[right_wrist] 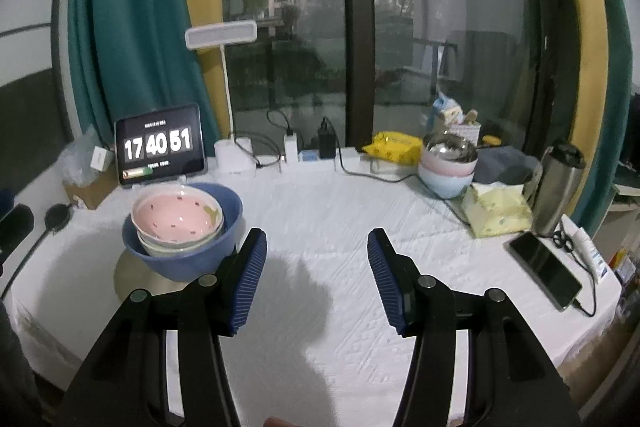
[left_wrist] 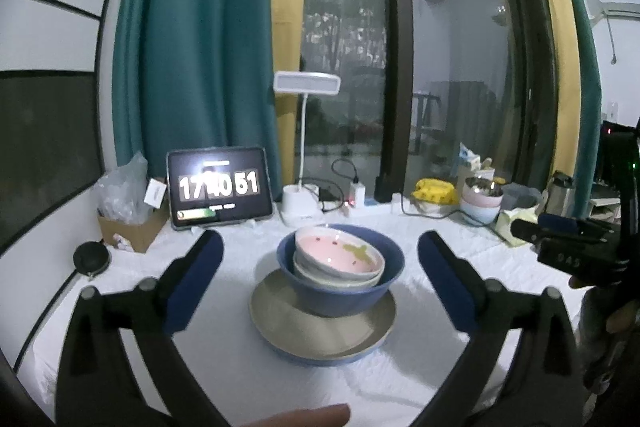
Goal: Organize plates and bowls
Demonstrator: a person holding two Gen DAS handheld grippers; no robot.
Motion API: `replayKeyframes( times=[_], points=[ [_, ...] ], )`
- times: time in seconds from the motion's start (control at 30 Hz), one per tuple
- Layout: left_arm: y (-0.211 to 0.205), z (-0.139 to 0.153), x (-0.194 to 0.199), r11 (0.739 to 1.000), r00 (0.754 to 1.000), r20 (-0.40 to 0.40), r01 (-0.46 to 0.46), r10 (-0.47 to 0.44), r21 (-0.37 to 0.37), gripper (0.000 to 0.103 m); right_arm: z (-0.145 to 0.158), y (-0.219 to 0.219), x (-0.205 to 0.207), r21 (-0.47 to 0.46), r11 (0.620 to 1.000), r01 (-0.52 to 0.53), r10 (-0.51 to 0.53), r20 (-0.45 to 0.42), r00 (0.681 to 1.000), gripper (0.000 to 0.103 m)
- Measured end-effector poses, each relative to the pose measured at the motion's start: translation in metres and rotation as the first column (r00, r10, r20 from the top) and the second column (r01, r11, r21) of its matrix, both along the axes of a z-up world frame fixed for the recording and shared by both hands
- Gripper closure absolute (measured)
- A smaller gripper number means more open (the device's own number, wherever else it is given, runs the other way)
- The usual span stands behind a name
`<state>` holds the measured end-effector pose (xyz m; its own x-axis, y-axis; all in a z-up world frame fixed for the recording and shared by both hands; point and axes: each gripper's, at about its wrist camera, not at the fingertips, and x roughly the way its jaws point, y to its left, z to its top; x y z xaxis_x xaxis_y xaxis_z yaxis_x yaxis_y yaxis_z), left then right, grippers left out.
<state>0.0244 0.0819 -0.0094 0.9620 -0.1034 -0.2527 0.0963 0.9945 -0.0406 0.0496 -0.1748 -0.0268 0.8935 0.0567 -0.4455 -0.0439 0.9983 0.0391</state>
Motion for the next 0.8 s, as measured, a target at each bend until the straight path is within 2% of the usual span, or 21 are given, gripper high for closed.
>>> replayKeyframes(
  times=[0.53, 0.7, 0.8],
  points=[
    [-0.015, 0.034, -0.03, 1.0, 0.994, 0.103, 0.018, -0.021, 0.024, 0.002, 0.039, -0.022, -0.037, 0.008, 0.999, 0.032, -0.033, 0.124, 0.992, 0.046],
    [-0.015, 0.046, -0.042, 1.0, 0.985, 0.17, 0.018, -0.018, 0.0, 0.002, 0.049, -0.026, -0.047, 0.009, 0.999, 0.037, -0.038, 0.161, 0.986, 0.046],
    [-0.015, 0.05, -0.042, 1.0, 0.984, 0.176, 0.008, -0.008, 0.0, 0.002, 0.053, -0.028, -0.051, 0.009, 0.999, 0.039, -0.04, 0.178, 0.983, 0.046]
  ],
)
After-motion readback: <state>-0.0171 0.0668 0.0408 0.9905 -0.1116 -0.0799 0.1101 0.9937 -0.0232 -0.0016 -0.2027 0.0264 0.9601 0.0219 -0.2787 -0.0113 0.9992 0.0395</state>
